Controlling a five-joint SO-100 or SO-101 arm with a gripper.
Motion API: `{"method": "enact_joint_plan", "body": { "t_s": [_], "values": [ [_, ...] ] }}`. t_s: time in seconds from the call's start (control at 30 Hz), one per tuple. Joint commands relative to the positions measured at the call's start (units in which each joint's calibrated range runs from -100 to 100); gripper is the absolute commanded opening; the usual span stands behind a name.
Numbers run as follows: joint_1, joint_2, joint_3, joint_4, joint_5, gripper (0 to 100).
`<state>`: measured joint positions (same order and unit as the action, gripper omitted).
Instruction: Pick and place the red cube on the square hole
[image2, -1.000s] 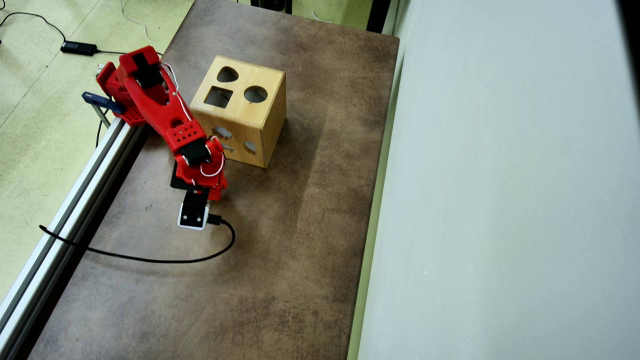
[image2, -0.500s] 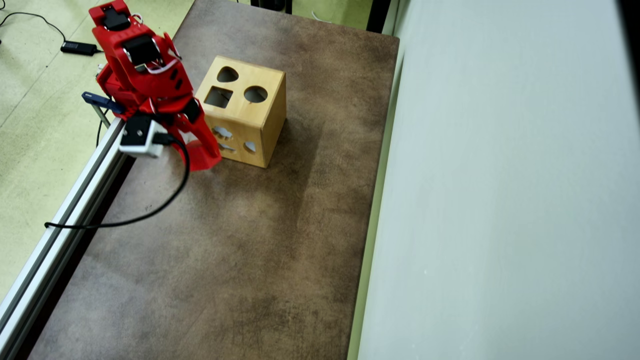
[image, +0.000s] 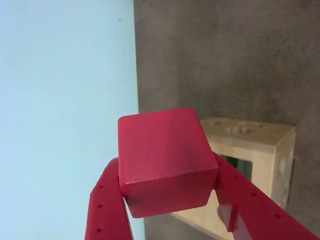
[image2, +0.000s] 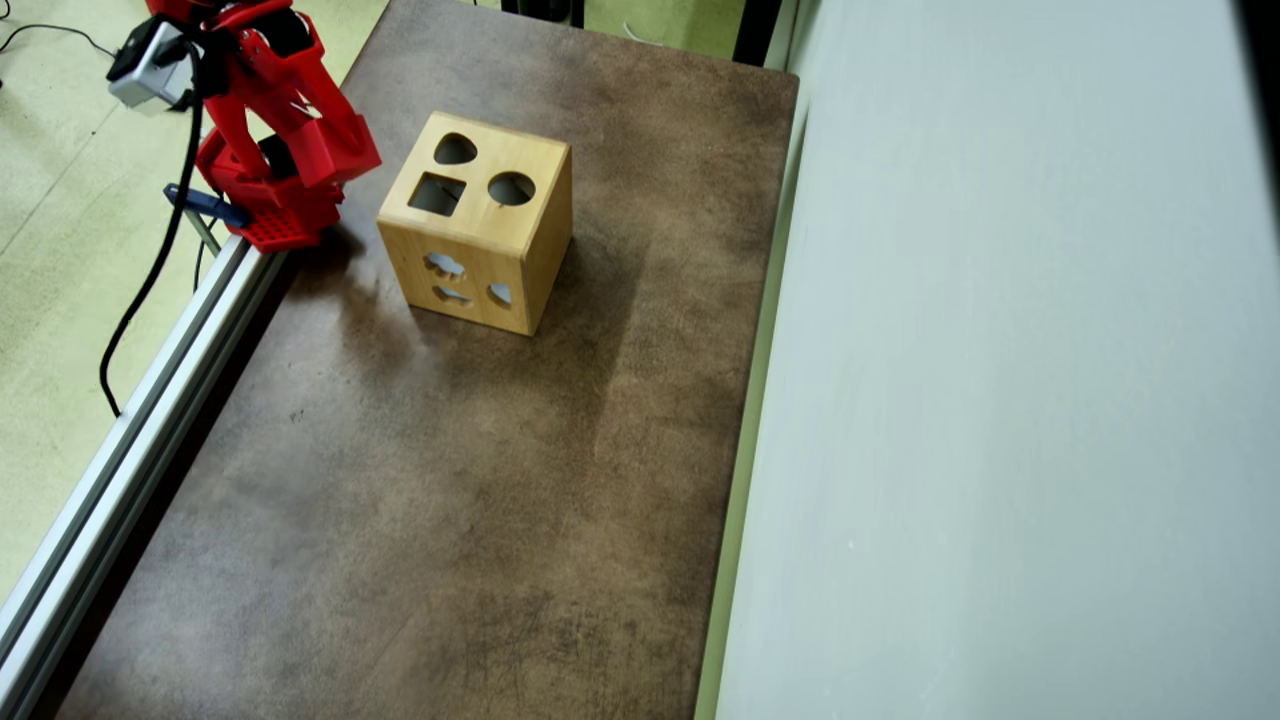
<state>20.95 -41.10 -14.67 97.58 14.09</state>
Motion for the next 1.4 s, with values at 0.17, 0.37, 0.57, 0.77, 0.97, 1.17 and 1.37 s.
{"method": "enact_joint_plan", "body": {
  "t_s": [0.17, 0.37, 0.57, 0.77, 0.97, 1.17, 1.37],
  "values": [
    [-17.2, -0.2, -0.1, 0.7, -7.4, 1],
    [-24.7, -0.2, 0.7, 0.7, -11.2, 1],
    [-26.7, -1.3, 11.9, 0.7, -12.3, 1],
    [-26.7, -2.5, 21.6, 0.7, -12.3, 1],
    [-26.1, -2.5, 24.7, 0.3, -12.3, 1],
    [-26.0, -2.1, 24.7, 0.2, -12.3, 1],
    [-25.9, -1.7, 24.9, 0.3, -12.3, 1]
  ]
}}
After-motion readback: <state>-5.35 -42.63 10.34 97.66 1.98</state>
